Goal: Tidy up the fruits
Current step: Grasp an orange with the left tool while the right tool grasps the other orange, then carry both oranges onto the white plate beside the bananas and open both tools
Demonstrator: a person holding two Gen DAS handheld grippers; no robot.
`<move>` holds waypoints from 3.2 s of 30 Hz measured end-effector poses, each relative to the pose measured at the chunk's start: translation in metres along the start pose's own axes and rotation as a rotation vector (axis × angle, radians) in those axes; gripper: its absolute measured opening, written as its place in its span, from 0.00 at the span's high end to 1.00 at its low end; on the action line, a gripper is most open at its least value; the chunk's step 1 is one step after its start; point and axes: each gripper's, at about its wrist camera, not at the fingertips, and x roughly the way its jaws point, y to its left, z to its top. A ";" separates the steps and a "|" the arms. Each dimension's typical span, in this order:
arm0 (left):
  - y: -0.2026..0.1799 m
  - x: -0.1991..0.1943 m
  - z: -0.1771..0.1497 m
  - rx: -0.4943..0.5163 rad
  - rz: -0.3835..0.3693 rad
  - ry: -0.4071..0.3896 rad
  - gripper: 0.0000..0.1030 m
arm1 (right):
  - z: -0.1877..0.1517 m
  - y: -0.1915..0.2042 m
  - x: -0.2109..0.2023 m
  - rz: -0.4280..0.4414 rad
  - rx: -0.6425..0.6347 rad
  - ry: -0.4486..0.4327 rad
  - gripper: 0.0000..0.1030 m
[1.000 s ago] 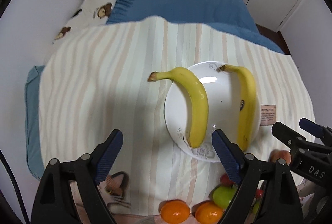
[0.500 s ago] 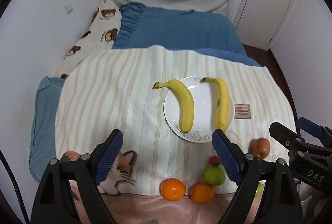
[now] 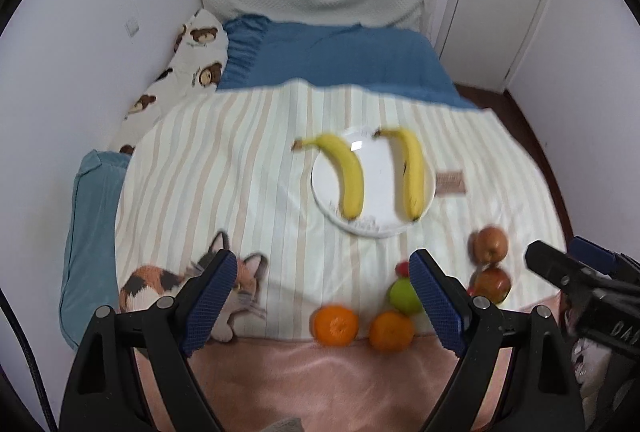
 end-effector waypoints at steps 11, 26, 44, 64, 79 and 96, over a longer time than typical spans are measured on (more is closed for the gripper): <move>-0.005 0.121 -0.066 0.077 0.048 0.293 0.15 | -0.069 -0.100 0.090 -0.111 0.246 0.242 0.09; -0.040 0.223 -0.110 0.238 0.009 0.451 0.41 | -0.106 -0.048 0.155 0.032 0.202 0.377 0.17; 0.048 0.210 -0.130 0.012 0.059 0.499 0.36 | -0.122 0.020 0.252 -0.008 0.138 0.489 0.23; 0.004 0.110 -0.103 0.022 0.012 0.348 0.41 | -0.140 0.030 0.208 0.088 0.115 0.458 0.34; 0.011 0.119 0.037 0.063 -0.055 0.158 0.41 | 0.060 0.036 0.169 0.174 0.074 0.254 0.34; -0.014 0.260 0.098 0.114 -0.041 0.227 0.41 | 0.198 0.056 0.314 0.022 -0.093 0.415 0.34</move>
